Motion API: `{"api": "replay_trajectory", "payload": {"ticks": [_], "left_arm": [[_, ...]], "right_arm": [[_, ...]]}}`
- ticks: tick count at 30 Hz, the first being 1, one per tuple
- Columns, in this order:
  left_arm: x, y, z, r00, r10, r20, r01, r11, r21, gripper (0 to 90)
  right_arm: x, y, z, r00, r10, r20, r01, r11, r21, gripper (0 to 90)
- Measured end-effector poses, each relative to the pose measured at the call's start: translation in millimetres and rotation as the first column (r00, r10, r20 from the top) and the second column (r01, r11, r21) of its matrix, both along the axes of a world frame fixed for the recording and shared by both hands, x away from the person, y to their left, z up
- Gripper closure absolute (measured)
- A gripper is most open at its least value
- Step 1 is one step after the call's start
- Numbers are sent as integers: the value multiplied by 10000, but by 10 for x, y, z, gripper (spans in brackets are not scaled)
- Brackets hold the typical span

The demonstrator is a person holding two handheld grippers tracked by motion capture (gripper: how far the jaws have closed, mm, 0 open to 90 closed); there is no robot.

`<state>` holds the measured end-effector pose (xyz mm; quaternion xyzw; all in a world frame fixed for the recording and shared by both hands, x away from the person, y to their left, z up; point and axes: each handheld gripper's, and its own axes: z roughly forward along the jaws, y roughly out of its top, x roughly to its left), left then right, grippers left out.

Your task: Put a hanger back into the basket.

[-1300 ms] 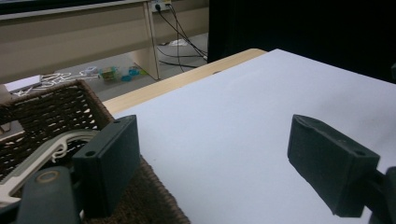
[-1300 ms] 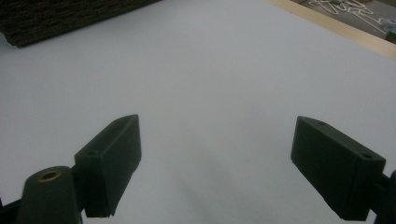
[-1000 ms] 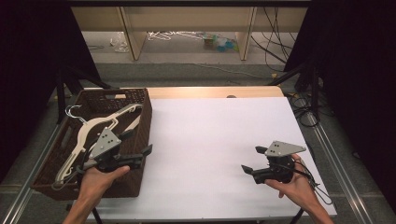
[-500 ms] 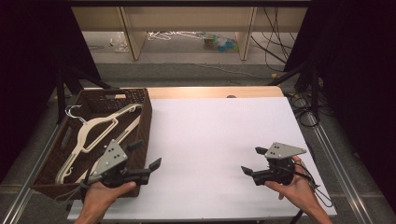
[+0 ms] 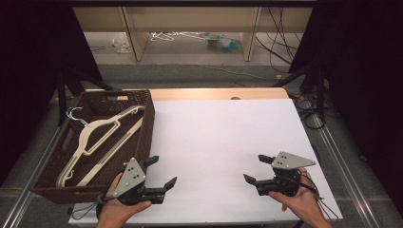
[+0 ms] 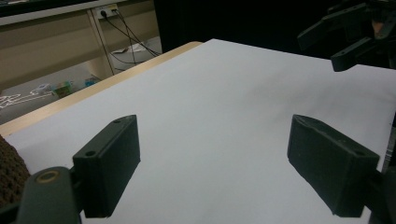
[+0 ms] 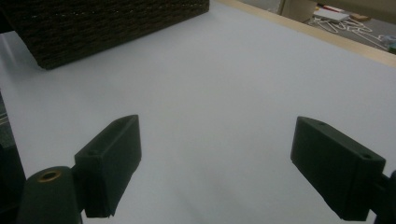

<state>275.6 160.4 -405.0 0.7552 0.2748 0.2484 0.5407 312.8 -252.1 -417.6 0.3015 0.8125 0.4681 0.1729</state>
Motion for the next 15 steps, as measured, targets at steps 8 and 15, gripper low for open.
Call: {"api": "replay_trajectory", "payload": {"ticks": [8, 15], "left_arm": [[-36, 75, -84, 10000, 39, 77, -37, 9998, -211, 167], [-61, 92, -115, 10000, -4, 58, 5, 9998, -192, 161]], "right_arm": [[-128, -13, -13, 9999, -49, 152, 44, 9994, 330, 170], [-169, -14, -10, 9996, -6, 291, -6, 9992, 405, 169]]}}
